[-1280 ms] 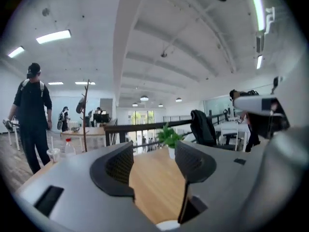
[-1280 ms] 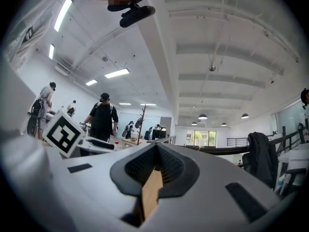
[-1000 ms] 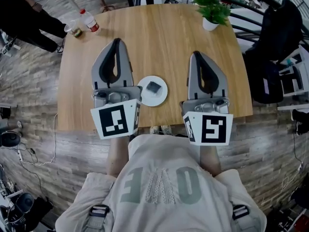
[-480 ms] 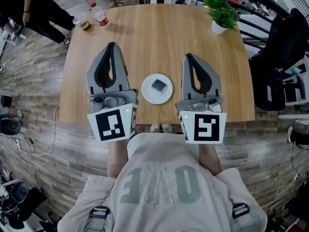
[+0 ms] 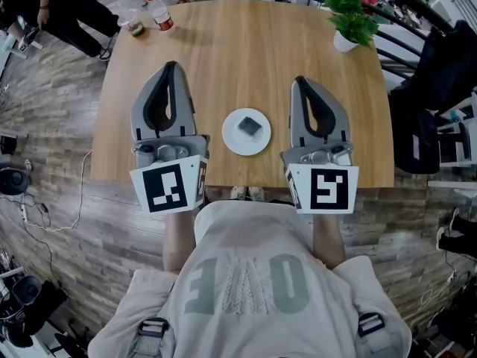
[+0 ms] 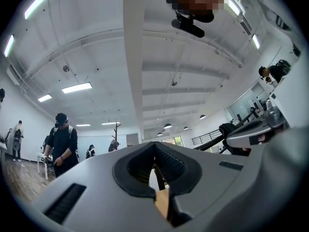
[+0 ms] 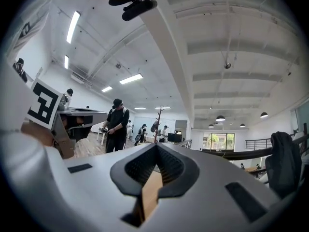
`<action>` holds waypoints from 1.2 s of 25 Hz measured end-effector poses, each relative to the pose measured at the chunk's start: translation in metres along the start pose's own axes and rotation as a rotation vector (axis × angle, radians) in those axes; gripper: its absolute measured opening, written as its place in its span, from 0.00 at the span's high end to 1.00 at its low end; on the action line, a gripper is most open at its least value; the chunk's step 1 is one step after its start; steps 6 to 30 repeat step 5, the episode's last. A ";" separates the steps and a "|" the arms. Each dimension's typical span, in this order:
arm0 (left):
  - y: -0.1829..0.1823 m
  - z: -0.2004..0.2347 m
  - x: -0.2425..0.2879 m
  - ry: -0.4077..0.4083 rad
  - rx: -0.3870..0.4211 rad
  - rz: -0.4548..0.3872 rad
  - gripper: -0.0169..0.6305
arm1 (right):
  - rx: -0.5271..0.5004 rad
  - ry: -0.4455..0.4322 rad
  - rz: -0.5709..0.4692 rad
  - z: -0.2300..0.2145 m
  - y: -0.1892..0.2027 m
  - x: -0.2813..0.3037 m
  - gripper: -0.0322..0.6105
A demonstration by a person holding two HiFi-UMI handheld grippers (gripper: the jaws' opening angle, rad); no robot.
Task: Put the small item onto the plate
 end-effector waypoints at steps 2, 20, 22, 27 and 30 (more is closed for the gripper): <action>-0.001 0.000 -0.001 0.003 0.025 0.001 0.96 | 0.002 0.001 -0.001 0.002 0.000 0.001 0.92; -0.005 0.000 -0.001 0.013 0.043 -0.020 0.96 | -0.021 -0.004 0.004 0.003 0.001 0.003 0.92; -0.005 0.000 -0.001 0.013 0.043 -0.020 0.96 | -0.021 -0.004 0.004 0.003 0.001 0.003 0.92; -0.005 0.000 -0.001 0.013 0.043 -0.020 0.96 | -0.021 -0.004 0.004 0.003 0.001 0.003 0.92; -0.005 0.000 -0.001 0.013 0.043 -0.020 0.96 | -0.021 -0.004 0.004 0.003 0.001 0.003 0.92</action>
Point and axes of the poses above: the fingertips, and each gripper's own axes: x forward along the fingers, z to its left, y out of its underside, the point moved 1 cm from there along -x, backward along the fingers, and after that the axes turned 4 degrees about y, right-handed, at the moved point
